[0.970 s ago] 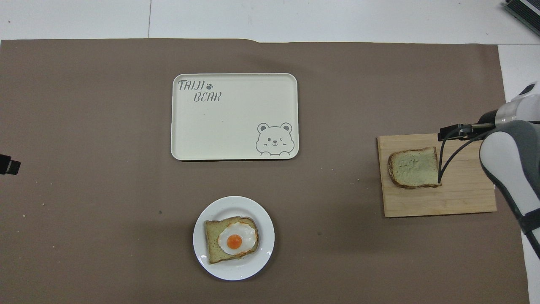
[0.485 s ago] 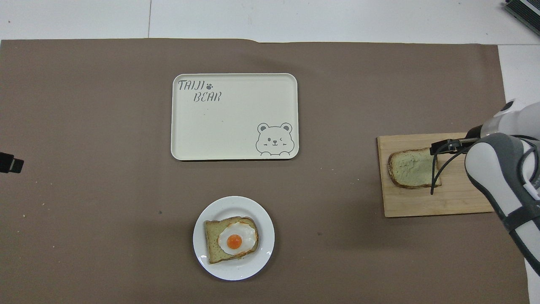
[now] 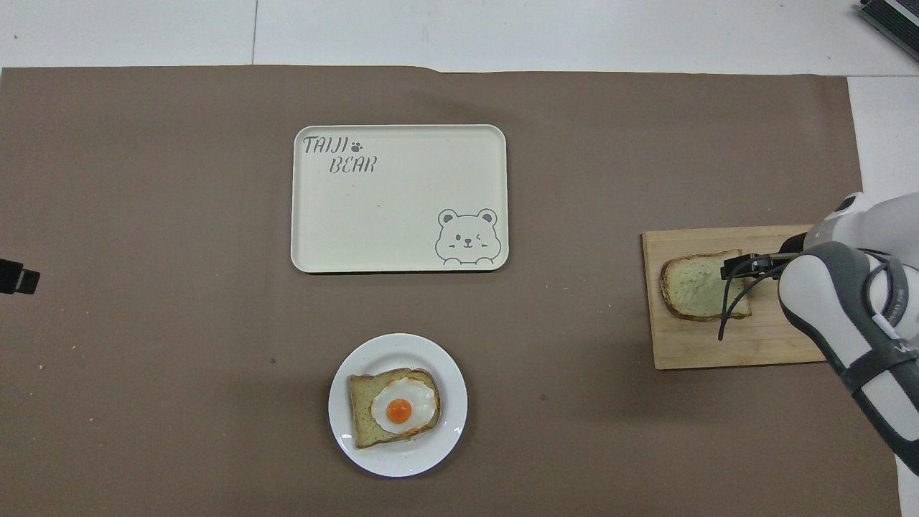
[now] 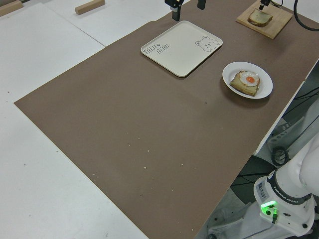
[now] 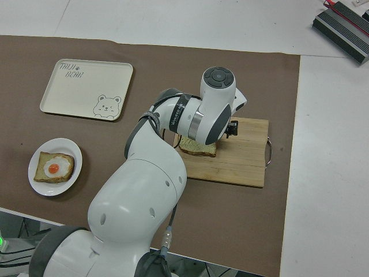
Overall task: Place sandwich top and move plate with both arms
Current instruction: 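Close the right gripper on the bread slice edge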
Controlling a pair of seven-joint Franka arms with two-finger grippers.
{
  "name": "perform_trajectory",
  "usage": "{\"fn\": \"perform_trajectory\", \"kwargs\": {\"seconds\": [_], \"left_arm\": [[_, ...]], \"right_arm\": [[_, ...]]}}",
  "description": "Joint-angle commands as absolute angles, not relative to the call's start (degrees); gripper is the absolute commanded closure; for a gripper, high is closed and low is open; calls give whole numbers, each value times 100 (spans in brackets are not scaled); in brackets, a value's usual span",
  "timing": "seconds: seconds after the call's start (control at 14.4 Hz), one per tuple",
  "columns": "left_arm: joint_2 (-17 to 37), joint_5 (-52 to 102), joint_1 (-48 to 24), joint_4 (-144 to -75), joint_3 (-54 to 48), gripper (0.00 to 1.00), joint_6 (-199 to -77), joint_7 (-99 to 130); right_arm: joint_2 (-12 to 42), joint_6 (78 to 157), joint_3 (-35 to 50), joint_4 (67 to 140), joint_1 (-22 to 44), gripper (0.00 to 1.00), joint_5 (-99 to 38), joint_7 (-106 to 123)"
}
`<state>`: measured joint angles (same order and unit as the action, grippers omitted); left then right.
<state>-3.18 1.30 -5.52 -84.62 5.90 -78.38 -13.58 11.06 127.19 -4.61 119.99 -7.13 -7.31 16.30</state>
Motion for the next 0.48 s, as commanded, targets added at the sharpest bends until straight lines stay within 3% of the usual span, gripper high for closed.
{"fn": "perform_trajectory", "kwargs": {"seconds": [0.0,0.14,0.42], "left_arm": [[-422,193,-457,-8587,536,0,-7901,-1336],[-422,193,-457,-8587,536,0,-7910,-1336],[-422,193,-457,-8587,536,0,-7910,-1336]], "right_arm": [[1160,12876,-422,12103,-870,0,-923,2021],[1160,12876,-422,12146,-870,4,-932,2021],[1186,12876,-422,12173,-870,35,-932,2013]]}}
